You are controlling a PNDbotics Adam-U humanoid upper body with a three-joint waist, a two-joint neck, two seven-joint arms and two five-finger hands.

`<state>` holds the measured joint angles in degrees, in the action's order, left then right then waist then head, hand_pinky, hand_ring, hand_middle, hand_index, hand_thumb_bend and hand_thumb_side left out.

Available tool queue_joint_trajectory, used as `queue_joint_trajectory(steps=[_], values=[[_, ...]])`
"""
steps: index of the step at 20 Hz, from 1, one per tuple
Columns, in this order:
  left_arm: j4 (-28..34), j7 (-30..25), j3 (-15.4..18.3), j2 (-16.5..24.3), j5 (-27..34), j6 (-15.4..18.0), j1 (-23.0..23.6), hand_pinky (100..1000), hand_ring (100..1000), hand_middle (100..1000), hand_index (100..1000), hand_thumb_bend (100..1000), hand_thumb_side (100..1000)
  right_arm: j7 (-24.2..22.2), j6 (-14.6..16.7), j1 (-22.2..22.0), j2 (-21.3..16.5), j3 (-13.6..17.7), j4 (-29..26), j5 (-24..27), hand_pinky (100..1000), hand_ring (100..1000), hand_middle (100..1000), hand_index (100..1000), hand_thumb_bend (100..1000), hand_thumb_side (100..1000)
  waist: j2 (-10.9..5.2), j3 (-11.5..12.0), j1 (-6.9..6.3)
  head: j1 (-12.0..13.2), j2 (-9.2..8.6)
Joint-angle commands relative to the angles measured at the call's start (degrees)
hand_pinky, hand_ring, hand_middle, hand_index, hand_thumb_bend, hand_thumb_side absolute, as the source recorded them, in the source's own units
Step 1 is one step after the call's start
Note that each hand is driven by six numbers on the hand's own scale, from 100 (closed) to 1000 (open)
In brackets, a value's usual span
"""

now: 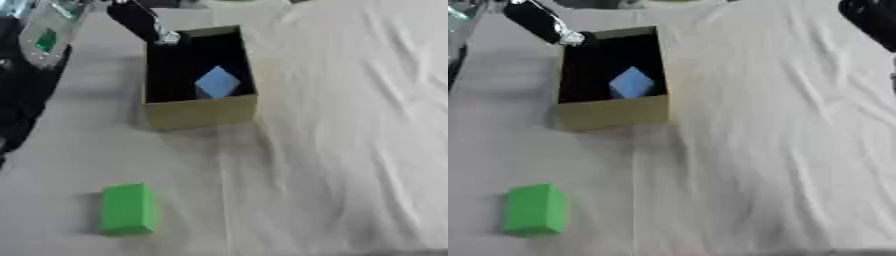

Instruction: Pick up objects on the table and place them in the box.

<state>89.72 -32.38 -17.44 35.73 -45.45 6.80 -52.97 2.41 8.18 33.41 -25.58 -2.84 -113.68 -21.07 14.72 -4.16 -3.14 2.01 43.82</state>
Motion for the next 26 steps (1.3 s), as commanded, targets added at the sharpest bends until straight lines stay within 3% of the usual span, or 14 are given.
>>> queue_joint_trajectory(steps=[1,6,14,20,26], values=[[5.05,2.71,-1.54,5.78,2.76,-1.18,1.85,681,731,760,882,518,579,0.34,-0.02,0.45,-1.74,0.48,-0.91,-0.38,825,731,524,822,100,718,-1.46,0.37,-0.07,-0.71,0.29],[12.02,2.23,-4.1,12.39,7.06,-4.06,8.78,693,742,769,888,521,589,0.39,0.04,0.39,-1.95,0.54,-0.91,-0.54,826,731,525,821,100,717,-1.77,0.71,-0.27,-1.21,0.29],[22.81,2.52,-4.13,20.25,13.7,-10.35,19.2,698,747,776,893,537,614,0.41,0.02,0.3,-2.04,0.65,-0.91,-0.61,826,732,525,821,100,716,-2.09,1.01,-0.11,-1.56,0.29],[24.84,3.26,-4.5,22.63,18.77,-12.02,23.5,691,743,774,894,538,642,0.38,-0.02,0.1,-1.95,0.74,-0.91,-0.64,827,732,525,821,100,716,-2.5,1.33,0.19,-1.66,0.29],[24.87,3.69,-5.3,23.27,20.14,-11.94,26.47,689,742,770,894,554,658,0.54,-0.16,-0.46,-2.03,0.94,-0.91,-0.75,827,732,525,821,100,716,-2.86,1.92,0.37,-2.05,0.29]])
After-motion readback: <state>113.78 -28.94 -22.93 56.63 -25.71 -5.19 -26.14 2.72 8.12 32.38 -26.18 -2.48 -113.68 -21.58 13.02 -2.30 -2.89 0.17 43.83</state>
